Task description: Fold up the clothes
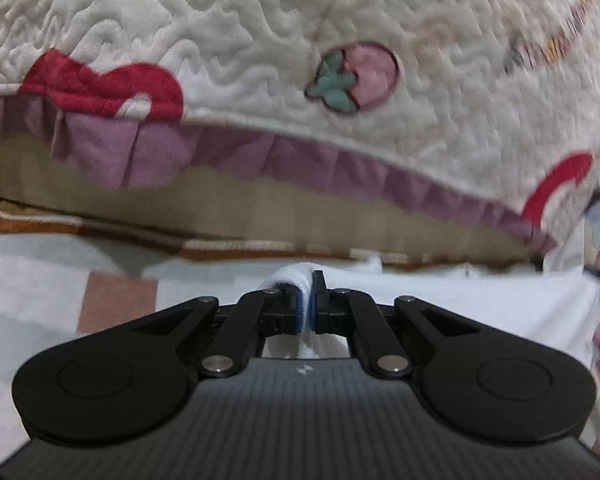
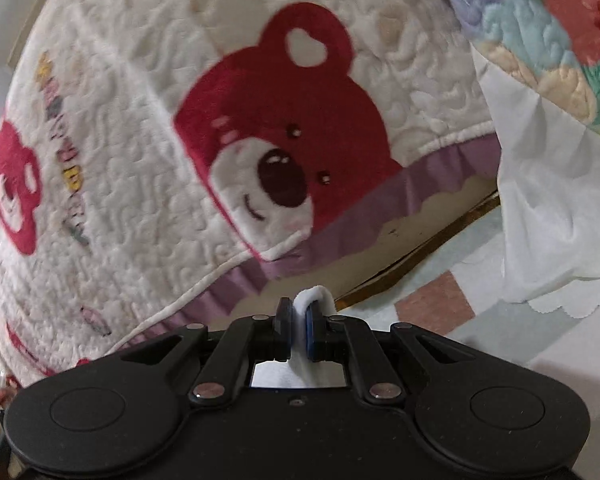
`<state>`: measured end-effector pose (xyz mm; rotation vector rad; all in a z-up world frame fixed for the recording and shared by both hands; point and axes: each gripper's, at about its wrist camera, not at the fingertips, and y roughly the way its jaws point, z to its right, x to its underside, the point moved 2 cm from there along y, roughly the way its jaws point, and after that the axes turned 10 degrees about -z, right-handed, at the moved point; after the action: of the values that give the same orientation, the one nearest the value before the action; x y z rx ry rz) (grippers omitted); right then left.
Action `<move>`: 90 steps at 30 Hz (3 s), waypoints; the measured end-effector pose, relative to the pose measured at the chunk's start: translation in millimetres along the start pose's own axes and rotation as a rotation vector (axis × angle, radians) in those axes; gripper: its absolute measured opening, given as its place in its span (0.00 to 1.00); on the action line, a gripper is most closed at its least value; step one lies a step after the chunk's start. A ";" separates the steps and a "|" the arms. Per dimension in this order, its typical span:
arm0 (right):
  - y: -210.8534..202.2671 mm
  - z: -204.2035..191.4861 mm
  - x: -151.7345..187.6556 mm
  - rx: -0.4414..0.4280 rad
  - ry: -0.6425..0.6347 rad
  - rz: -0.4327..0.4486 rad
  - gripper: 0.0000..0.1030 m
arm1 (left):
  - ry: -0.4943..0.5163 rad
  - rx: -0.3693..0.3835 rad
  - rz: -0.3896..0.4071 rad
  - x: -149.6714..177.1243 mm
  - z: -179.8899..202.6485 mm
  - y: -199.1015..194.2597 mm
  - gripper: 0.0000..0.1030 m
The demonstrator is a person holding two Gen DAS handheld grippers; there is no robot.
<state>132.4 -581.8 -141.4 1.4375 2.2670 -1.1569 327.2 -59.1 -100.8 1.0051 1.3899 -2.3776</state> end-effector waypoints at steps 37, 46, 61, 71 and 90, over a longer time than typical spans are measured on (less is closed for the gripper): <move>-56.9 30.7 143.3 0.211 0.045 0.029 0.27 | 0.072 -0.280 -0.113 123.9 13.0 -42.8 0.41; -47.5 36.4 121.5 0.088 0.100 0.036 0.44 | -0.344 0.047 -0.222 127.4 -23.4 -14.4 0.42; -49.1 61.0 106.6 -0.122 0.281 0.073 0.48 | -0.127 0.048 -0.233 100.1 11.2 -15.1 0.10; -57.5 30.4 105.7 -0.037 0.050 0.122 0.06 | -0.186 0.087 -0.180 97.0 10.1 -22.8 0.07; -55.0 26.6 98.9 0.103 -0.082 -0.029 0.06 | -0.087 -0.181 -0.128 86.5 2.8 -2.1 0.09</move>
<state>31.2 -546.3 -186.4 1.3700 2.2097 -1.3346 260.4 -47.1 -154.5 0.7780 1.6464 -2.2997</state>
